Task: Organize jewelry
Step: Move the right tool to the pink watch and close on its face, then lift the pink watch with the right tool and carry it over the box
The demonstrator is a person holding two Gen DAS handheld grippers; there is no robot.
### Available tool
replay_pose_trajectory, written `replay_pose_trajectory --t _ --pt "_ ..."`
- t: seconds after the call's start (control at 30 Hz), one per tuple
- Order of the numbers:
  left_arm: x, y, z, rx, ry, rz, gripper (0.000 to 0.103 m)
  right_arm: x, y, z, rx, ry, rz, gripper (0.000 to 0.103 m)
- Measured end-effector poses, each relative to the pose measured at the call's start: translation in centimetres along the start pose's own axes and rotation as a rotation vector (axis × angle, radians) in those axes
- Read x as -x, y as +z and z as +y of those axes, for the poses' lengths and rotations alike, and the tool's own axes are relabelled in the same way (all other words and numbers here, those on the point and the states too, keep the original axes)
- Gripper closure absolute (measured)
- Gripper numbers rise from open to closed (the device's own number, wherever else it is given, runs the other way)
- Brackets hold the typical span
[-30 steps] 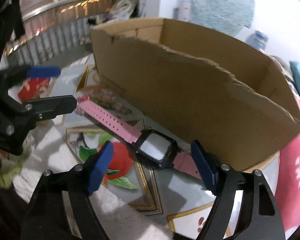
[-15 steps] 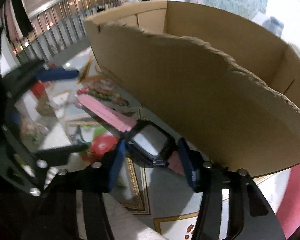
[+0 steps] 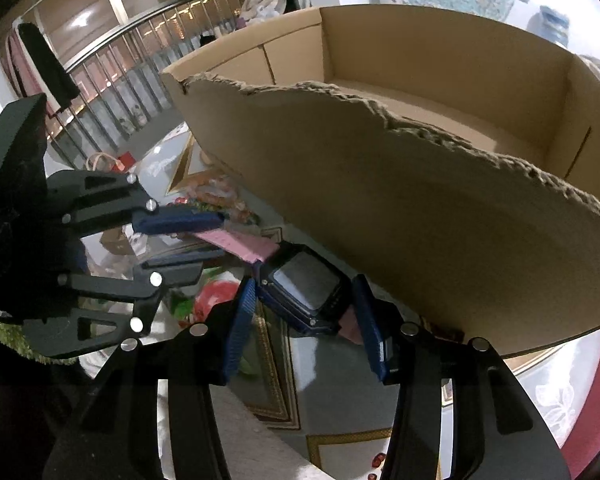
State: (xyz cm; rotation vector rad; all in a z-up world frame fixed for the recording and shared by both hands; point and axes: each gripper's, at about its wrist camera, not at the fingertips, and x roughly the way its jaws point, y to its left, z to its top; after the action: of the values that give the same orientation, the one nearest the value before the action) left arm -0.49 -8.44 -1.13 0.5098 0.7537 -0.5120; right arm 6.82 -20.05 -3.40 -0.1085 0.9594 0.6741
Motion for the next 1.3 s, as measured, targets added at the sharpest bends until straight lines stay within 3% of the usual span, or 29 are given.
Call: replay_pose_trajectory --t 0.07,0.17,0.33,0.43,0.57,0.77,0.83,0.93,1.1,1.3 --pt "-0.1 0.5 0.1 0.018 -0.016 0.001 0.090 0.3 -0.3 0.0 -0.010 -0.015 -0.008 0.057" --pt "-0.5 1.4 1.0 0.045 -0.043 0.012 0.091 1.1 -0.8 0.2 -0.007 -0.054 -0.024 0.047" --pt "-1.0 1.9 2.2 0.087 -0.074 0.021 0.092 2.4 -2.4 0.5 0.027 -0.187 -0.043 0.047" --pt "-1.3 2.3 2.4 0.102 -0.085 0.026 0.093 2.4 -3.0 0.9 0.060 -0.264 -0.039 0.060" --pt "-1.5 2.5 1.9 0.100 -0.079 0.028 0.094 1.9 -3.1 1.7 0.148 -0.358 -0.038 0.069" --pt "-1.1 1.7 1.1 0.091 -0.067 0.027 0.096 0.8 -3.8 2.5 0.290 -0.458 0.001 0.080" --pt "-1.1 1.7 0.9 0.086 -0.061 0.024 0.096 0.8 -3.9 2.7 0.316 -0.481 -0.004 0.091" --pt "-0.8 1.7 0.5 0.071 -0.050 0.009 0.099 0.8 -4.2 3.0 0.339 -0.509 -0.023 0.098" --pt "0.1 1.9 -0.1 0.058 -0.034 -0.020 0.100 0.7 -4.9 4.7 0.418 -0.611 -0.060 0.101" --pt "2.1 2.0 -0.3 0.059 -0.009 -0.075 0.100 2.3 -5.6 6.2 0.436 -0.668 -0.112 0.102"
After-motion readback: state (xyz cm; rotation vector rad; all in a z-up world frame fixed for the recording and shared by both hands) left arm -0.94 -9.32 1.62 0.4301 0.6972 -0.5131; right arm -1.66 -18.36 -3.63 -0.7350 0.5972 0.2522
